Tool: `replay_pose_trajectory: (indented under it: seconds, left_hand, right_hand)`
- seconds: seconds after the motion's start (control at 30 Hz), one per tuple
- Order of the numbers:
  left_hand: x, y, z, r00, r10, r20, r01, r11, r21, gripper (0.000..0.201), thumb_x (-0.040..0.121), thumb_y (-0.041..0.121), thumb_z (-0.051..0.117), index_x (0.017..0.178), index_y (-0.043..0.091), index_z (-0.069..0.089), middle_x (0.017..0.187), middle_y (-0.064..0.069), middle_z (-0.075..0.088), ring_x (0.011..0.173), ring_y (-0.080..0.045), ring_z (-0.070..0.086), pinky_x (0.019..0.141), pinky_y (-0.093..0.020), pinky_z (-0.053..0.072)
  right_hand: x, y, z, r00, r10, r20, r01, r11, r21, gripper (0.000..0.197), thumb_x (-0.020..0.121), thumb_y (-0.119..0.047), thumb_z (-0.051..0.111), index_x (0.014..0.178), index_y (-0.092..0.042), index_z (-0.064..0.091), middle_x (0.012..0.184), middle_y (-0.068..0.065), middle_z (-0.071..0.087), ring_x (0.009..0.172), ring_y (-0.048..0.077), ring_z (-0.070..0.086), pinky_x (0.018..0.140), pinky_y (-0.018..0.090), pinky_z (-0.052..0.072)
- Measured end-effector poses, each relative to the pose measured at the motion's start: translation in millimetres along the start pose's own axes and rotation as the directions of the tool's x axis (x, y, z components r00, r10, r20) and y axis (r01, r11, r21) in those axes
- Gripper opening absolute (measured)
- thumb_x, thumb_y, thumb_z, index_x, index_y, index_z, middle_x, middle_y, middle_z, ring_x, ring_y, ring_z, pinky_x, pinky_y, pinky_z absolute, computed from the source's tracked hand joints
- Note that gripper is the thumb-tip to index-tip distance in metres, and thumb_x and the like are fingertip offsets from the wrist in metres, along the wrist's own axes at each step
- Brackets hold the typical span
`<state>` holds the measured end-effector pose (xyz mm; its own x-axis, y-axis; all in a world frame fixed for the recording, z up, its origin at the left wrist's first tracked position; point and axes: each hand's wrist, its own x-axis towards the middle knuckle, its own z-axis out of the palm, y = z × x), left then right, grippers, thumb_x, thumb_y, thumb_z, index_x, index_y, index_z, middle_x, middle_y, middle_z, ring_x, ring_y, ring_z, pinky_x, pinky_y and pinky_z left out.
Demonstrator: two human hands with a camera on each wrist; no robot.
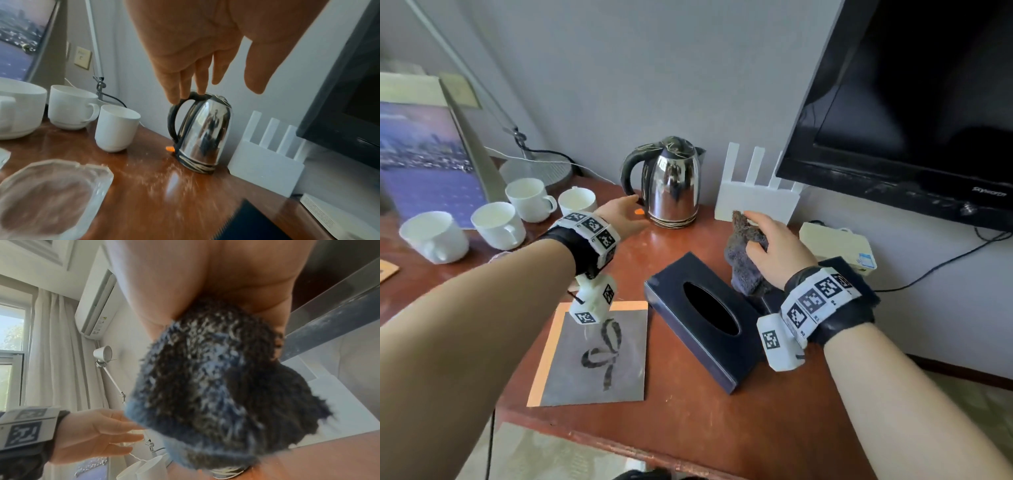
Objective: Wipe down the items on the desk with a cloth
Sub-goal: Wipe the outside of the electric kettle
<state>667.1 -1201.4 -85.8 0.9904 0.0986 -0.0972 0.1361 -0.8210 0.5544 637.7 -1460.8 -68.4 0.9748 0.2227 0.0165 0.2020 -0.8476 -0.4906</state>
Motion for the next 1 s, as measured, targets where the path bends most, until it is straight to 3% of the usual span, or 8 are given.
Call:
replay_pose_trajectory:
  seconds: [0.07,0.17,0.3,0.43,0.57,0.83,1.0]
  left_hand:
    - [22.2,-4.5,-15.1,1.0,0.0,-0.03,0.001,1.0,0.015,0.05,0.087,0.028,0.062,0.131,0.014,0.046,0.123,0.002,0.057,0.116,-0.023,0.053,0.083,-0.024,0.037]
    - [63.1,-10.0,-35.4,0.997,-0.006,-0.083,0.003,1.0,-0.025,0.056,0.087,0.021,0.062,0.136,0.005,0.04,0.132,-0.016,0.053,0.122,-0.029,0.047,0.096,-0.033,0.037]
    - [121.2,-19.0,-49.6,0.998,-0.017,-0.052,0.02,0.999,0.048,0.077,0.086,0.025,0.064,0.147,0.009,0.02,0.149,-0.014,0.031,0.137,-0.027,0.029,0.11,-0.037,0.026]
    - [164.6,-27.4,-48.4,1.0,0.003,0.004,-0.003,0.997,0.079,0.077,0.087,0.03,0.062,0.147,0.008,0.019,0.15,-0.015,0.029,0.137,-0.028,0.028,0.111,-0.039,0.025]
    - [192.6,-26.4,-44.4,0.998,0.042,0.039,-0.045,0.995,0.093,0.074,0.089,0.033,0.059,0.147,0.008,0.02,0.149,-0.015,0.031,0.136,-0.03,0.032,0.109,-0.039,0.028]
    - [215.7,-22.3,-33.7,0.992,0.108,0.07,-0.116,0.985,0.125,0.065,0.087,0.029,0.063,0.141,0.006,0.036,0.133,-0.018,0.05,0.121,-0.034,0.047,0.099,-0.038,0.037]
    - [224.4,-15.5,-28.5,0.99,0.122,0.067,-0.13,0.984,0.126,0.039,0.088,0.017,0.059,0.122,0.001,0.053,0.118,-0.024,0.056,0.107,-0.038,0.052,0.088,-0.038,0.041]
  right_hand:
    - [16.1,-3.9,3.9,1.0,-0.004,0.015,0.004,1.0,-0.005,0.049,0.093,-0.019,0.044,0.14,-0.028,0.035,0.141,0.002,0.043,0.124,0.022,0.044,0.098,0.03,0.036]
    - [46.8,-11.9,10.8,1.0,0.009,0.021,-0.009,1.0,-0.011,0.049,0.093,-0.019,0.044,0.14,-0.028,0.036,0.142,-0.001,0.042,0.125,0.02,0.044,0.1,0.031,0.036]
    - [83.4,-21.1,22.1,0.998,0.046,0.05,-0.044,0.998,-0.041,0.049,0.093,-0.021,0.044,0.14,-0.028,0.036,0.141,-0.001,0.042,0.126,0.019,0.043,0.1,0.031,0.036]
    - [109.2,-27.3,29.1,0.995,0.076,0.058,-0.074,0.996,-0.041,0.049,0.094,-0.022,0.044,0.141,-0.028,0.035,0.141,0.001,0.043,0.127,0.019,0.042,0.103,0.031,0.036]
    - [124.2,-29.1,31.6,0.992,0.102,0.07,-0.097,0.993,-0.068,0.049,0.094,-0.022,0.043,0.141,-0.028,0.034,0.141,0.001,0.043,0.126,0.02,0.042,0.103,0.033,0.037]
    - [128.8,-22.6,37.1,0.984,0.159,0.086,-0.155,0.986,-0.057,0.049,0.094,-0.022,0.043,0.142,-0.029,0.034,0.142,0.001,0.042,0.126,0.02,0.043,0.103,0.034,0.038]
    - [126.8,-13.7,41.8,0.977,0.185,0.108,-0.18,0.982,-0.056,0.049,0.094,-0.024,0.043,0.141,-0.032,0.034,0.141,0.0,0.042,0.122,0.02,0.047,0.101,0.036,0.041]
